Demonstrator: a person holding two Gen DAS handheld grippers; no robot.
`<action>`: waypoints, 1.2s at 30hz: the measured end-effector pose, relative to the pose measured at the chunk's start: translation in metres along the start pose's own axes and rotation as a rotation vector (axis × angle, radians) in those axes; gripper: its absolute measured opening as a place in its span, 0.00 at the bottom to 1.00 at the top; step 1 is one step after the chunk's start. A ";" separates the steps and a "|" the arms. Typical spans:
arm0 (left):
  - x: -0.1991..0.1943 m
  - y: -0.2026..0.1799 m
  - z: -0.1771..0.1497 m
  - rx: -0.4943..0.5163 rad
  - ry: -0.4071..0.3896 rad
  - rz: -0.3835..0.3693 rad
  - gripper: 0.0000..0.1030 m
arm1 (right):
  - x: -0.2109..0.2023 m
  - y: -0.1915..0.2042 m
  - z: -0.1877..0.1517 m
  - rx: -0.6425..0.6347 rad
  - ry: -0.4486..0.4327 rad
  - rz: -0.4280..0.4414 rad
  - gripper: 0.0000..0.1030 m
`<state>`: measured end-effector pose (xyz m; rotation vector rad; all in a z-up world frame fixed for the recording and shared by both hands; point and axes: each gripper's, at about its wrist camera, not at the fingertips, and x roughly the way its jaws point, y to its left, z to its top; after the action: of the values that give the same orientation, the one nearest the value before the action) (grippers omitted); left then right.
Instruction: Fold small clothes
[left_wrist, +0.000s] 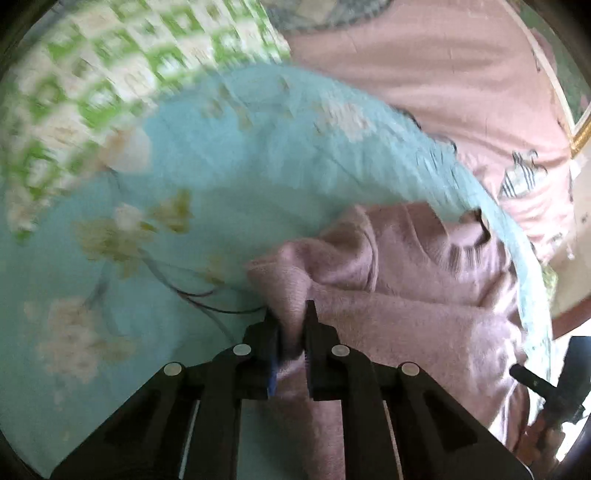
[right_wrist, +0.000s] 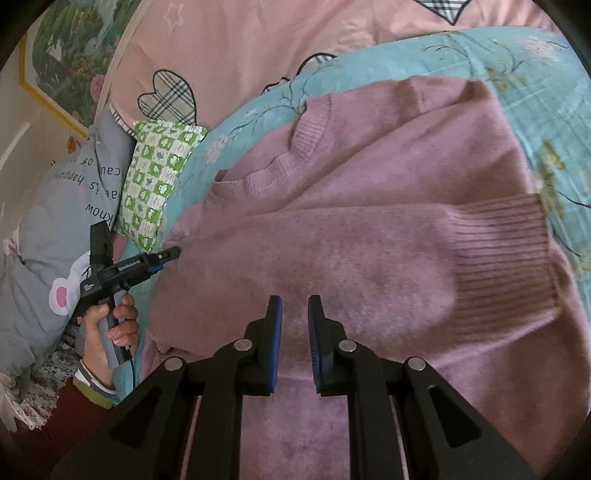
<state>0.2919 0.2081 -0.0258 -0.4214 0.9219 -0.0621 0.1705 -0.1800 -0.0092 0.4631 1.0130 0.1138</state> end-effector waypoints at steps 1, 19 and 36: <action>-0.015 0.001 -0.001 -0.003 -0.050 0.006 0.08 | 0.001 0.001 0.000 -0.006 -0.001 0.001 0.15; -0.056 0.033 -0.034 -0.051 -0.080 0.065 0.01 | 0.011 0.005 -0.003 -0.018 -0.019 0.003 0.20; -0.115 -0.043 -0.160 0.050 0.006 -0.005 0.23 | -0.021 0.055 -0.052 -0.160 -0.007 0.124 0.22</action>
<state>0.1021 0.1429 -0.0068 -0.3770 0.9228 -0.0911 0.1229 -0.1202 0.0080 0.3790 0.9597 0.3016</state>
